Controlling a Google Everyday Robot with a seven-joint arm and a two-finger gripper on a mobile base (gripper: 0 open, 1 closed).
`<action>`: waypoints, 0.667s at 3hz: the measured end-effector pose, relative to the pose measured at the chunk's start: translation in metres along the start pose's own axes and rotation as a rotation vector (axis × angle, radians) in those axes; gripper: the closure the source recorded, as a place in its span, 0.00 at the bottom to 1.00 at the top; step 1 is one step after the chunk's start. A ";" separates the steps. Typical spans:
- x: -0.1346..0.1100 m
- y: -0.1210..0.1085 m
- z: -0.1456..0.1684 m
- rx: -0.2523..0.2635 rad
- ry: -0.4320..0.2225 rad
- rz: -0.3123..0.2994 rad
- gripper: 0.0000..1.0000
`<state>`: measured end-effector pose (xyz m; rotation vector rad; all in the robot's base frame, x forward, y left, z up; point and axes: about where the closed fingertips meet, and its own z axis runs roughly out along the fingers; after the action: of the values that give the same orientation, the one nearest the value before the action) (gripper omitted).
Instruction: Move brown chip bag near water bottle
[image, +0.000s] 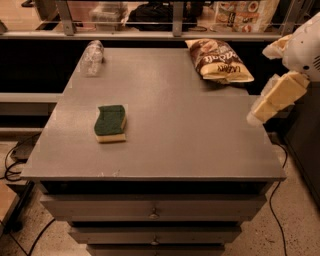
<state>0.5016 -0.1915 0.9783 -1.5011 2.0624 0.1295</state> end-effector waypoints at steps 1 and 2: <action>-0.019 -0.046 0.023 0.019 -0.160 0.061 0.00; -0.019 -0.046 0.023 0.019 -0.161 0.061 0.00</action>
Offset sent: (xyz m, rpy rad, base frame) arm 0.0457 0.0074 0.0026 0.1396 -0.0448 -0.0177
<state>0.5556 -0.1828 0.9806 -1.3712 1.9757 0.2455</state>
